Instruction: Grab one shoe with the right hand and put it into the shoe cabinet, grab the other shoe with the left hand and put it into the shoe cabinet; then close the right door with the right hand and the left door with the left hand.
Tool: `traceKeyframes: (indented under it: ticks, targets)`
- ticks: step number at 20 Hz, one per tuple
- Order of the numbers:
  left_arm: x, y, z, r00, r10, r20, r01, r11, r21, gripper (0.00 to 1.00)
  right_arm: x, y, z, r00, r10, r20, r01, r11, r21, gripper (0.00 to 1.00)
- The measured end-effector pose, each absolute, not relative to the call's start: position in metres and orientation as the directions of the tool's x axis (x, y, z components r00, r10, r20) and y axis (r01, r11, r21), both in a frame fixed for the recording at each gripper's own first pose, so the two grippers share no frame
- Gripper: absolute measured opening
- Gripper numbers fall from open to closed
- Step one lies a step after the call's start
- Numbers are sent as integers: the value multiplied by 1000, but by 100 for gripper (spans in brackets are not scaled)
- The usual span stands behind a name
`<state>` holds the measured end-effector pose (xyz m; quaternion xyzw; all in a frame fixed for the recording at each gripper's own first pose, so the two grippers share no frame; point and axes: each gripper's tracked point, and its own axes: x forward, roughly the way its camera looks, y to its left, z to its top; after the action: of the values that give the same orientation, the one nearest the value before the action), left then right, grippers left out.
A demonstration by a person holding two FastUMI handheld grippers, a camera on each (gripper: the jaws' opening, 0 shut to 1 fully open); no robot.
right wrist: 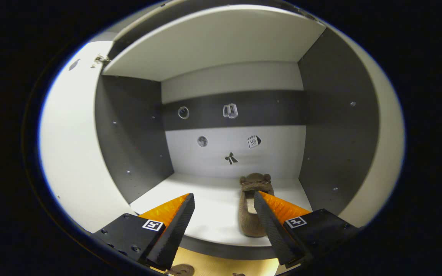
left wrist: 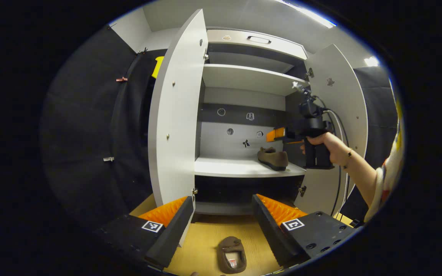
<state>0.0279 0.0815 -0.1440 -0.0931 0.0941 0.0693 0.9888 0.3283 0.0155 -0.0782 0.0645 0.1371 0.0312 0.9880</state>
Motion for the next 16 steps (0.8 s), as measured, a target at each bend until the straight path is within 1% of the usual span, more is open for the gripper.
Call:
traceKeyframes:
  ticks: [3, 7, 10, 14, 16]
  targets:
    - [28, 70, -187, 967, 34, -251, -99, 963, -249, 94, 276, 21, -72, 978, 80, -192, -62, 993, 96, 99]
    - [32, 64, -246, 950, -16, -313, -86, 947, -311, 94, 216, 27, -91, 986, 62, -153, -49, 995, 85, 99]
    - [30, 58, -298, 914, -55, -401, -70, 954, -290, 94, 187, 24, -107, 988, 36, -149, -29, 998, 47, 99]
    - [30, 45, -365, 857, -87, -507, -59, 962, -265, 94, 162, 31, -127, 985, 41, -165, -28, 997, 77, 99]
    - [31, 43, -396, 832, -90, -547, -78, 958, -275, 94, 154, 30, -141, 982, 34, -187, -21, 997, 72, 99]
